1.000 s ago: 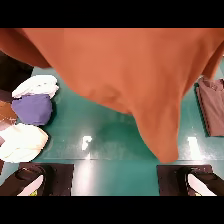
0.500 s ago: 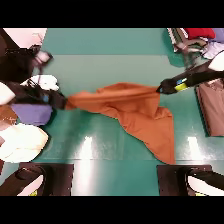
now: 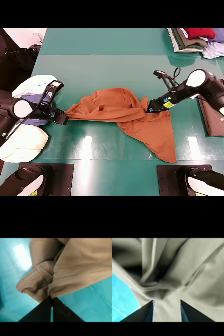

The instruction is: Fold the shirts.

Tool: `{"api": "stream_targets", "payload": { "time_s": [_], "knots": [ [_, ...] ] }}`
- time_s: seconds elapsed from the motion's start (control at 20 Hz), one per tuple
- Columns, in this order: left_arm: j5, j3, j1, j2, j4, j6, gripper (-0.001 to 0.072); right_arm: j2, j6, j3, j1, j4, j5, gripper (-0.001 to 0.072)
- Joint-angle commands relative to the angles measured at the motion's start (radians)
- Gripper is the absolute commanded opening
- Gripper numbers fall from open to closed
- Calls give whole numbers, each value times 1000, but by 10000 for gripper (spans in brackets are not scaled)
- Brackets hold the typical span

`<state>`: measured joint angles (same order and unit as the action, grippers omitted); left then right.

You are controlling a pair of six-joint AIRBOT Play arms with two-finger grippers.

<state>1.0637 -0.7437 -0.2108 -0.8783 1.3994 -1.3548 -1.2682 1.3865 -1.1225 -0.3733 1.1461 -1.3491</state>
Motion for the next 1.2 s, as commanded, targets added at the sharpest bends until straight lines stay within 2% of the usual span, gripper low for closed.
{"api": "stream_targets", "payload": {
  "time_s": [0.0,0.05,0.1,0.15,0.35,0.5,0.55,0.6,0.8,1.0,1.05,1.1,1.15],
  "knots": [
    [-6,7,0,0,3,1,26,88,1,7,40,-3,-37,392],
    [-16,7,0,0,0,1,25,117,0,7,51,-2,-10,429],
    [-30,7,0,0,-11,0,26,137,1,7,63,-3,32,603],
    [-43,7,0,0,-25,0,26,143,1,7,67,-8,63,655],
    [-73,7,0,0,-75,0,25,56,0,6,68,-108,93,653],
    [-53,7,0,0,-75,0,25,-53,22,6,74,-107,102,642],
    [-47,7,0,0,-75,0,26,-85,31,7,78,-107,107,573],
    [-43,7,0,0,-74,0,25,-109,34,7,89,-108,126,562],
    [-43,7,0,0,-75,0,26,-181,72,6,113,-128,230,550],
    [-46,7,0,0,-75,0,26,-272,61,6,107,-258,310,550],
    [-46,7,0,0,-75,0,25,-289,59,6,103,-283,340,478],
    [-44,7,0,0,-75,0,25,-300,59,6,99,-290,362,294],
    [-39,7,0,0,-75,0,26,-306,51,6,99,-288,379,145]
  ]
}}
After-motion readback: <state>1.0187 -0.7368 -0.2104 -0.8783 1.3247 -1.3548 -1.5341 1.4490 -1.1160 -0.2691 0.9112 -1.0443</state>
